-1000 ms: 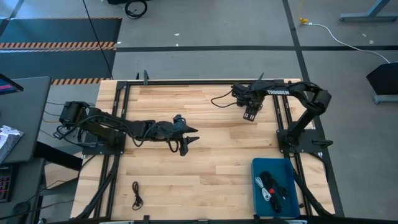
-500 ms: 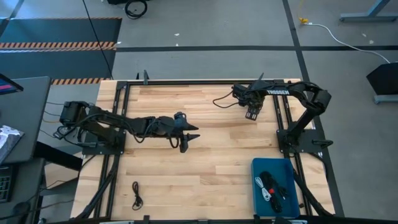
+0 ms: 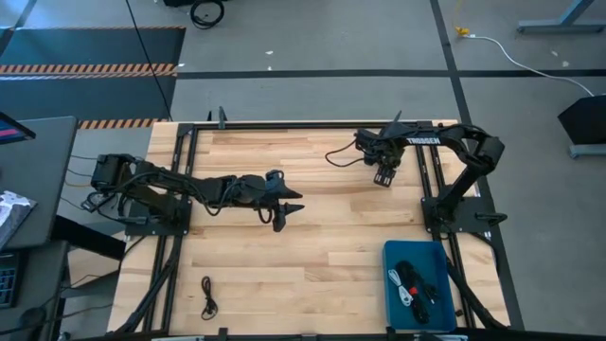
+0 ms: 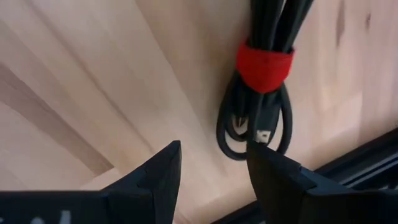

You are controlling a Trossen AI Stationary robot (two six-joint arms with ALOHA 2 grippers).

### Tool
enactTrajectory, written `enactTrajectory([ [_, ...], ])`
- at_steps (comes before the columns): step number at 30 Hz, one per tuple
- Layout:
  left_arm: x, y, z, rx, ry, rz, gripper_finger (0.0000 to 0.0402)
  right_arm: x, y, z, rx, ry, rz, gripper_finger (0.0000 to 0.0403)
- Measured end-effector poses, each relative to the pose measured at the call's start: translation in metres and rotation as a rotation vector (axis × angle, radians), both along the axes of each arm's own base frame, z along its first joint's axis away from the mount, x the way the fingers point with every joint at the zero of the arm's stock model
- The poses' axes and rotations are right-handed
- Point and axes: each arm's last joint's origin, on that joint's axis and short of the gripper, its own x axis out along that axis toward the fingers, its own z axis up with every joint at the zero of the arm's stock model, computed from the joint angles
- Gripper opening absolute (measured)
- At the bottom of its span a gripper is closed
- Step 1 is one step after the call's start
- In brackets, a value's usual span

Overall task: Pick and place USB-C Cables
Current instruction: Put the black USB cable into the blue bin

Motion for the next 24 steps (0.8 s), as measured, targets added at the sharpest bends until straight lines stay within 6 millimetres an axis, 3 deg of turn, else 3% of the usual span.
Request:
enactTrajectory([
  [7,0.0,0.0,0.0,-0.002,-0.001,-0.001,0.0172,-0.011,0.003,-0.01,0.024,0.041,-0.02,0.0187],
  [24,0.001,0.0,0.001,-0.008,-0.017,0.001,0.0172,-0.002,0.017,-0.008,0.164,-0.025,0.013,0.0165],
])
